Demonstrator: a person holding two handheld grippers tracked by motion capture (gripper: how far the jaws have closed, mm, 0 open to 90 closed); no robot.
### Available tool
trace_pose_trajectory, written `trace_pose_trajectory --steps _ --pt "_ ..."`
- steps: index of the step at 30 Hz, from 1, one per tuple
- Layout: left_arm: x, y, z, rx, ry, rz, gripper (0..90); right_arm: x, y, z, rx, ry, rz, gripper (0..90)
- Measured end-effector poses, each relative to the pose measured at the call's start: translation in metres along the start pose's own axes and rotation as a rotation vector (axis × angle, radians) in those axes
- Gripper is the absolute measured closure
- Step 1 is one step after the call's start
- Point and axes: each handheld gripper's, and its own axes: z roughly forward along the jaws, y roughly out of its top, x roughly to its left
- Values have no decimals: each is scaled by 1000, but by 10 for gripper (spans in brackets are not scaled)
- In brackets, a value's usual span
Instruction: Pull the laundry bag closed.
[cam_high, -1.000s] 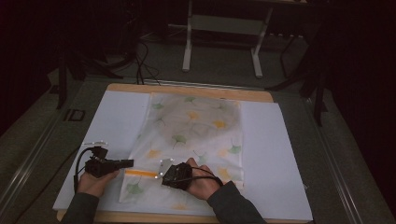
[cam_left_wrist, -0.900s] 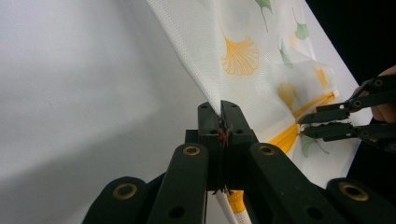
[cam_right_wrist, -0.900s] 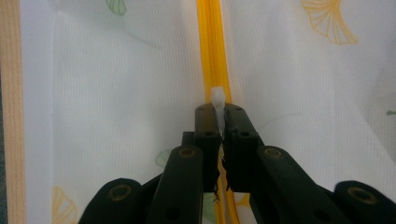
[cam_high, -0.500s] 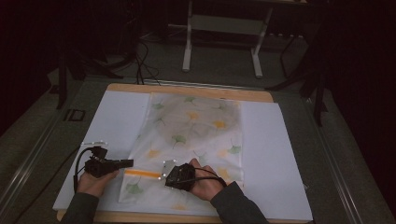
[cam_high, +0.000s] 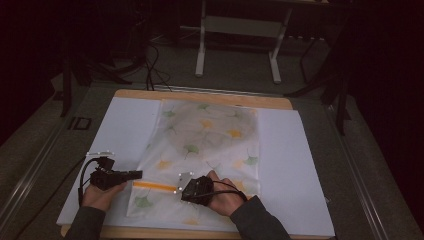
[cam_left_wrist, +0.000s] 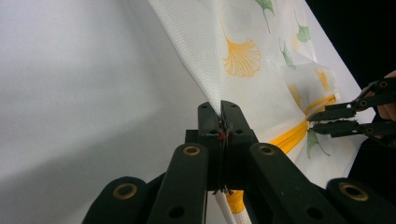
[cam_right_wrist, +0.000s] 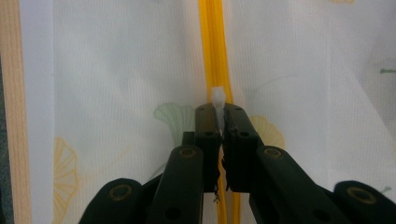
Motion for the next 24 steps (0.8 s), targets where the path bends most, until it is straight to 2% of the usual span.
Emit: trace_pose_trajectory --steps 10,21,24 --pt "0 0 -1 -2 -1 0 890 0 -9 -4 6 -1 7 860" --pt "1 0 -2 -7 2 -3 890 0 -11 -7 22 -8 -7 865" --pt "1 0 -2 -6 1 -4 890 0 -14 -8 21 -13 -3 900"
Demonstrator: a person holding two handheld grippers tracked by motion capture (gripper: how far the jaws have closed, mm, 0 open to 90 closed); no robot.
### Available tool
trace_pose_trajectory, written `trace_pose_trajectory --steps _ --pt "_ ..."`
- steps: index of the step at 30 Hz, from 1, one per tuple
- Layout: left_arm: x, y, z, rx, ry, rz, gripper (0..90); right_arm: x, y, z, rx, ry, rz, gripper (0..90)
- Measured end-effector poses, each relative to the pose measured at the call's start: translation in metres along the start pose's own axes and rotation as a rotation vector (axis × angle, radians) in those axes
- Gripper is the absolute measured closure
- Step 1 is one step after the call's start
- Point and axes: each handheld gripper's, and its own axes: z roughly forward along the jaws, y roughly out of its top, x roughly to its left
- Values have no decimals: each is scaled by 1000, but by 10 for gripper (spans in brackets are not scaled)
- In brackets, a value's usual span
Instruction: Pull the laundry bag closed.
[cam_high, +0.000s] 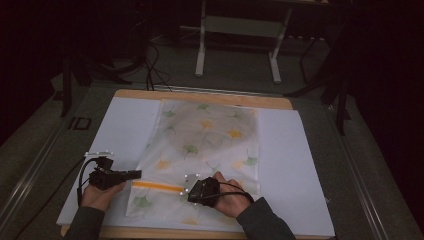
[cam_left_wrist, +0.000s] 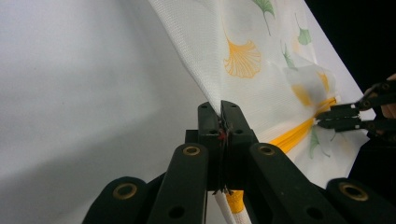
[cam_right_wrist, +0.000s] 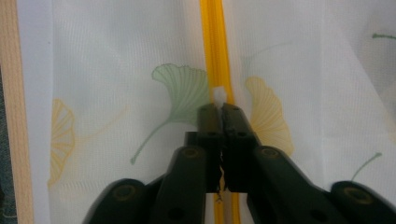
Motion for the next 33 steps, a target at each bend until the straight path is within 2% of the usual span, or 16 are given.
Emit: trace_pose_trajectory --steps 12,33 --pt "0 0 -1 -4 -2 0 889 0 -3 -3 -2 -8 -1 900" --pt "1 0 -1 -6 -2 -3 890 -3 -19 -10 6 -15 13 900"
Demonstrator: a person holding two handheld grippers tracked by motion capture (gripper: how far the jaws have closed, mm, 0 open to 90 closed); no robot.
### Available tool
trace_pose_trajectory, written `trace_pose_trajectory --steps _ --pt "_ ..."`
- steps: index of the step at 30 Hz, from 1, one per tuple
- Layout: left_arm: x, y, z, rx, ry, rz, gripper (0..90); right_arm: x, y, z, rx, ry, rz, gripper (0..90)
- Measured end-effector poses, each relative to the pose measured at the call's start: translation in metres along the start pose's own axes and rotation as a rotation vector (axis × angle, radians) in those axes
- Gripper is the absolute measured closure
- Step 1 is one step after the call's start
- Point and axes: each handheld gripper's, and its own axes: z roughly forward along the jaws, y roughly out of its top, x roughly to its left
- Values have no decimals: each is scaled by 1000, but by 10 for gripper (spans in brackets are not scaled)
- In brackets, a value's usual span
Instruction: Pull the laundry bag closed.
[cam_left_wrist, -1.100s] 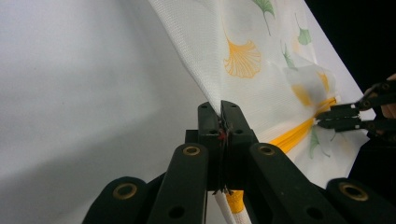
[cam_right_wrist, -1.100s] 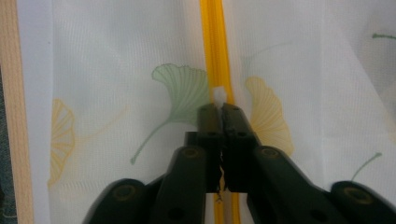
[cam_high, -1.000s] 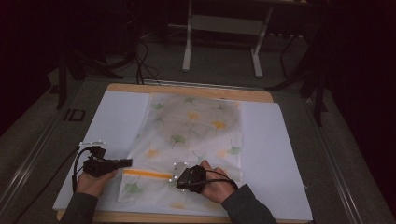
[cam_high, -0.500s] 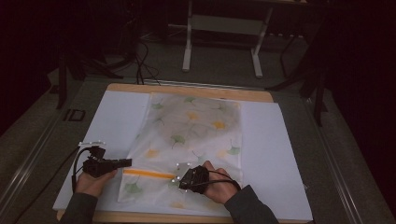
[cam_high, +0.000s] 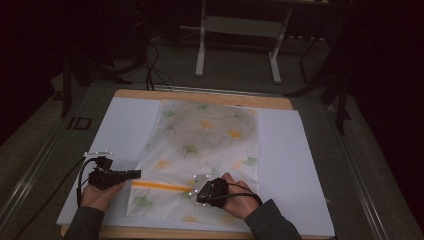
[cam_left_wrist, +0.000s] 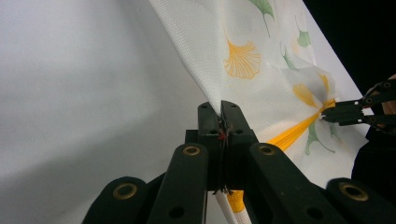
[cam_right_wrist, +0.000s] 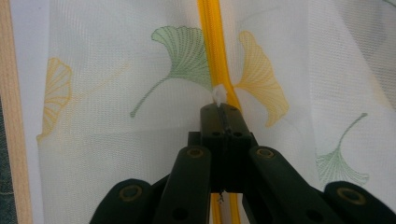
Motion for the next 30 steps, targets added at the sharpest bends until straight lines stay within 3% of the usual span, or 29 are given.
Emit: trace_pose_trajectory --steps 30 --pt "1 0 -2 -2 -1 -1 889 -1 -21 -7 6 -3 36 900"
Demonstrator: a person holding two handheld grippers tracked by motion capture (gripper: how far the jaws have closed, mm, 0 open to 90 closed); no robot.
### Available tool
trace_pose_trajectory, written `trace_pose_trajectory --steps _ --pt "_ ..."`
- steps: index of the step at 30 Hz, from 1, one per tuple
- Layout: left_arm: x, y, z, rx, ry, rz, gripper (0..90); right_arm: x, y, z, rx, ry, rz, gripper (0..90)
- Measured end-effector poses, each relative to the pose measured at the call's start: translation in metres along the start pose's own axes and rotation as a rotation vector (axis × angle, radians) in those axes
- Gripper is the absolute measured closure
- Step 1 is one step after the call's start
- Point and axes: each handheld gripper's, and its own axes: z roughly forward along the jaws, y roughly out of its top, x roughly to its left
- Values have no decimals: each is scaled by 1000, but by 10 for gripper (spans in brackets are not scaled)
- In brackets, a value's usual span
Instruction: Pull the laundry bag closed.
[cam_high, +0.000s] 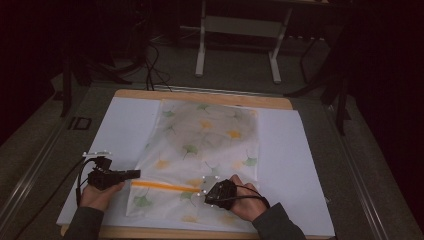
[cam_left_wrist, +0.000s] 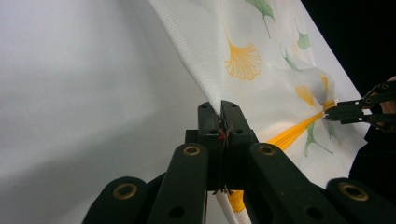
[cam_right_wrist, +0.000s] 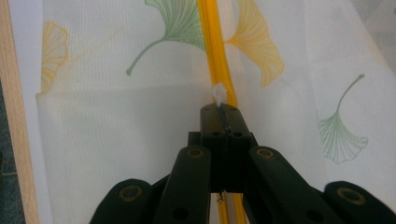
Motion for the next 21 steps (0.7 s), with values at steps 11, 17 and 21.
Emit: trace_pose_trajectory --steps 11,17,21 --pt "1 0 -1 -1 3 1 890 -3 -11 -7 -2 -15 21 900" --pt "0 0 -1 -4 3 0 889 -3 -18 -8 4 -17 30 900" --pt "1 0 -1 -4 3 0 889 -3 -22 -11 8 -20 41 900"
